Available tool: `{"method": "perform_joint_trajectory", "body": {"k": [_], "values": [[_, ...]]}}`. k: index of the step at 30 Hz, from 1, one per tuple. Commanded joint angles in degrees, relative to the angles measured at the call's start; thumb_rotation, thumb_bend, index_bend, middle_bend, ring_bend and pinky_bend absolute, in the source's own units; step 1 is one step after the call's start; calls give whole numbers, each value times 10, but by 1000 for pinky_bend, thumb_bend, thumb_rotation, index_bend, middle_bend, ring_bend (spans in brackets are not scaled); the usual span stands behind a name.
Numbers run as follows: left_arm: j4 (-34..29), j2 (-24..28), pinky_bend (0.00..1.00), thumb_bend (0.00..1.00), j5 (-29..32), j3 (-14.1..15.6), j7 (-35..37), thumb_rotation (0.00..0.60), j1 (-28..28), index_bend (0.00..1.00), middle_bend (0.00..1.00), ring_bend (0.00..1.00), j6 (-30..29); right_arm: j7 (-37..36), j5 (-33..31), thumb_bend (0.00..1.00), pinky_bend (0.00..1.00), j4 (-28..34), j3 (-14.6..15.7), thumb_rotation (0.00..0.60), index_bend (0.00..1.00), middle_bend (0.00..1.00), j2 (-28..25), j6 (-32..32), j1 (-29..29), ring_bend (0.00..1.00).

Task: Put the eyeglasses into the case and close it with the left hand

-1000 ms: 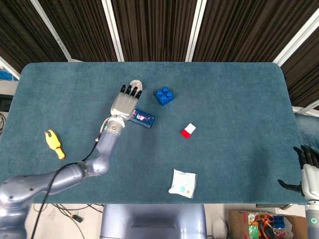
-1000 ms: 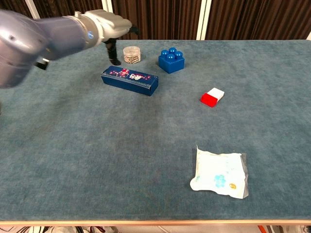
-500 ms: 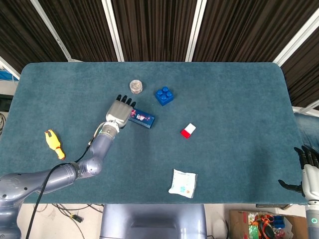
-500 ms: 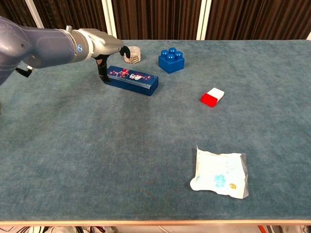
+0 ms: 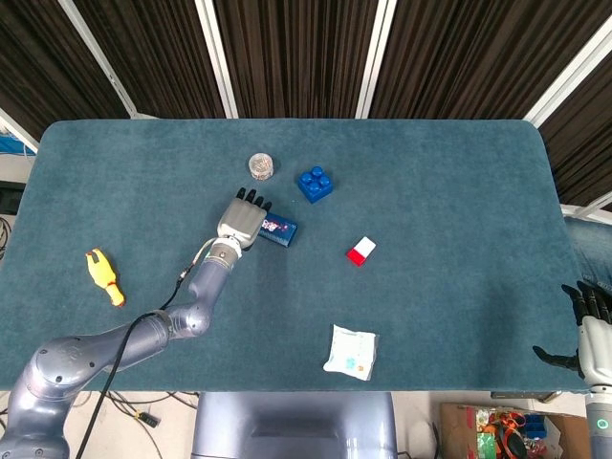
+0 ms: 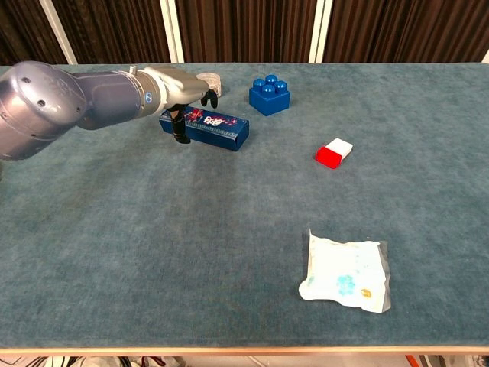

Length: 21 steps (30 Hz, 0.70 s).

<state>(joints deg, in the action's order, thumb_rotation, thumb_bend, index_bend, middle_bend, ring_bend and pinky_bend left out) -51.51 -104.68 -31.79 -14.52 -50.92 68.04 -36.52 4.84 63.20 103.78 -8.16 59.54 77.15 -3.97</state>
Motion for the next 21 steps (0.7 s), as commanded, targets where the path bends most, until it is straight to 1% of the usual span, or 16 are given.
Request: {"method": "perform_joint_trajectory", "body": {"k": [1,8,11,16,21], "values": [[18,-12,75,248,-3,5,11,600,6,154,178,23,8,0,-1,117,225,0,1,600,145,0,0,-1,0,86],[33,-20,75,246,-2,7,25,600,12,160,145,22,6,-1,-1,117,225,0,1,600,149,0,-1,-2,-1,87],[34,-21,75,247,1,8,25,600,15,173,162,22,3,1,-1,117,225,0,1,600,149,0,0,-2,-1,87],[35,-23,75,265,7,12,23,600,18,199,224,22,2,1,-2,117,225,0,1,600,150,0,0,-3,-2,87],[36,-23,74,305,18,14,21,600,21,210,229,22,3,1,-2,117,225,0,1,600,151,0,-1,-3,-2,87]]}}
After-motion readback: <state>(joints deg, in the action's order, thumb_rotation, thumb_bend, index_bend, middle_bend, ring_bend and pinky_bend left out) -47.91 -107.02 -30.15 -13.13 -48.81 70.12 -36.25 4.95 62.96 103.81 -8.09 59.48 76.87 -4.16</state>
